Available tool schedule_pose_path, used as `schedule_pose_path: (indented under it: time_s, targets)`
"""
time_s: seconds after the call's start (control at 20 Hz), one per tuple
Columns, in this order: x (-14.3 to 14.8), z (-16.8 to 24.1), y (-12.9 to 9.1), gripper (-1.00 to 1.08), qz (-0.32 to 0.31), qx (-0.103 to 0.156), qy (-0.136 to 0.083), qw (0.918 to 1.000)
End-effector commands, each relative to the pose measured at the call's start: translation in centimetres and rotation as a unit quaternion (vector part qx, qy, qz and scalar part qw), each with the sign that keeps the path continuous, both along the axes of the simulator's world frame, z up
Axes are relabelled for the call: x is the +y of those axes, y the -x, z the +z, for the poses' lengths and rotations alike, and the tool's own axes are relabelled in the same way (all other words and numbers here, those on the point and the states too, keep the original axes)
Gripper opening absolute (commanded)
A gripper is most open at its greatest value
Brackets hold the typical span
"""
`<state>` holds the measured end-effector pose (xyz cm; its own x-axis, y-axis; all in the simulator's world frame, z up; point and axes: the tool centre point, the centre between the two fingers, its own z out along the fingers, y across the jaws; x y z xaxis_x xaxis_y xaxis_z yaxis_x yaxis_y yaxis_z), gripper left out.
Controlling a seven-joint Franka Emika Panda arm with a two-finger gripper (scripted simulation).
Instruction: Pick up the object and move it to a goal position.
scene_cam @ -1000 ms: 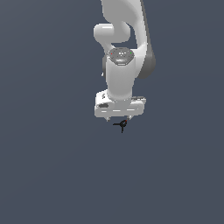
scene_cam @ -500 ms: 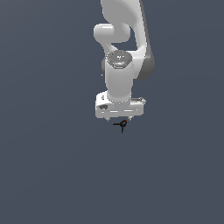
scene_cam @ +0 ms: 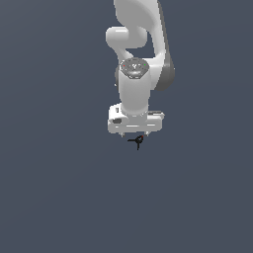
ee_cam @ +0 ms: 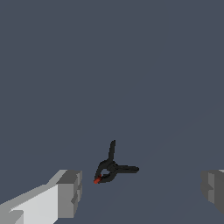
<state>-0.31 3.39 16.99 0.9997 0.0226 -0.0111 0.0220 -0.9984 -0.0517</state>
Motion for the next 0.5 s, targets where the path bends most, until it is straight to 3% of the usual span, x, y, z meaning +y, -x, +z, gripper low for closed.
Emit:
schedule_pose_path:
  time_s: [0.0,0.45]
  targets:
    - [0.1,-0.2,0.1,1.0,-0.008,0.001,0.0,1.0]
    - [0.7,-2.0,0.9,1.0,-0.071,0.003,0.003,0.9975]
